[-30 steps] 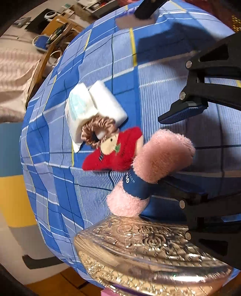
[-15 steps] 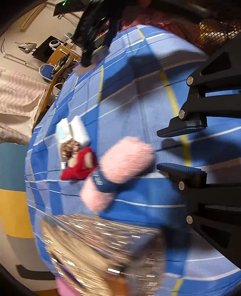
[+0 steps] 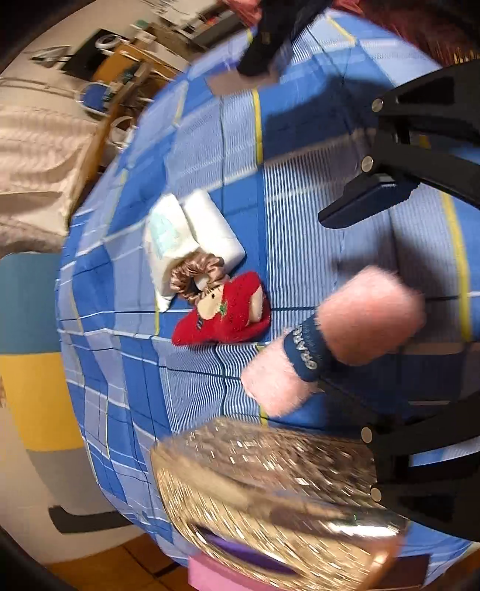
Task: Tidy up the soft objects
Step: 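Grasp the pink towel roll with the left gripper while the right gripper grasps the Tempo pack, then carry the pink roll and Tempo pack toward the gold tray with both grippers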
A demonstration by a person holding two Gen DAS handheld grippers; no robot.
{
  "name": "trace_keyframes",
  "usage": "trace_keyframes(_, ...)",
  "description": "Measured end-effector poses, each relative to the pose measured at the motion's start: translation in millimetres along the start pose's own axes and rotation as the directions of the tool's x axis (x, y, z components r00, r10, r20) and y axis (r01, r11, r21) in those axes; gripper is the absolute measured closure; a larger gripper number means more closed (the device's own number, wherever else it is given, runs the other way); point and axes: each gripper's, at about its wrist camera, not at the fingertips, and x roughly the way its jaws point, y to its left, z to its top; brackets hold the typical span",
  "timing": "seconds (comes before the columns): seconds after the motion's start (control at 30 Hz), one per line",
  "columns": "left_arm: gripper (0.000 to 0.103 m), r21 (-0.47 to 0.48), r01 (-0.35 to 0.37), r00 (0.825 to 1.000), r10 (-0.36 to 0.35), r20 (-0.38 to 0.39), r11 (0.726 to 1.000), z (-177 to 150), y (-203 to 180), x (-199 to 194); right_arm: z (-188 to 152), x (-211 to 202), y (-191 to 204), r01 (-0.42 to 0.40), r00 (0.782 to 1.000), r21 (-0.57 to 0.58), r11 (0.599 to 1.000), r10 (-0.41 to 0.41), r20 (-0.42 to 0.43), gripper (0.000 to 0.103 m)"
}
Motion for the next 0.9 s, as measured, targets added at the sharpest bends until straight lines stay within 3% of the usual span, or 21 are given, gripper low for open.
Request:
trace_keyframes(0.07, 0.025, 0.028, -0.039, 0.999, 0.039, -0.016, 0.999, -3, 2, 9, 0, 1, 2, 0.002, 1.0, -0.006, 1.0, -0.002, -0.005, 0.03)
trace_keyframes(0.13, 0.041, 0.029, -0.032, 0.998, 0.034, -0.057, 0.999, -13, 8, 18, -1, 2, 3, -0.006, 1.0, -0.009, 1.0, 0.006, -0.008, 0.03)
trace_keyframes(0.17, 0.045, 0.021, -0.005, 0.997, 0.007, -0.077, 1.0, -18, 13, 21, -1, 2, 4, -0.01, 1.0, -0.01, 1.0, 0.01, -0.008, 0.03)
trace_keyframes(0.27, 0.055, -0.01, 0.116, 0.992, -0.116, -0.042, 0.993, -29, 27, 11, 0, 2, 6, -0.011, 1.0, -0.026, 1.0, 0.011, -0.005, 0.03)
trace_keyframes(0.3, 0.065, -0.018, 0.157, 0.987, -0.158, -0.041, 0.987, -32, 33, 8, -1, 2, 7, -0.009, 1.0, -0.03, 0.999, 0.009, -0.003, 0.03)
trace_keyframes(0.33, 0.068, -0.023, 0.183, 0.983, -0.183, -0.031, 0.983, -34, 37, 3, -2, 3, 8, -0.007, 1.0, -0.036, 0.999, 0.007, -0.004, 0.03)
trace_keyframes(0.47, 0.069, -0.018, 0.283, 0.959, -0.282, 0.005, 0.959, -52, 48, -19, -5, 4, 11, -0.007, 1.0, -0.047, 0.999, 0.006, -0.006, 0.03)
trace_keyframes(0.9, 0.072, 0.142, 0.374, 0.922, -0.384, 0.052, 0.917, -106, 88, -74, -27, 13, 30, -0.011, 0.999, -0.116, 0.993, 0.007, -0.035, 0.03)
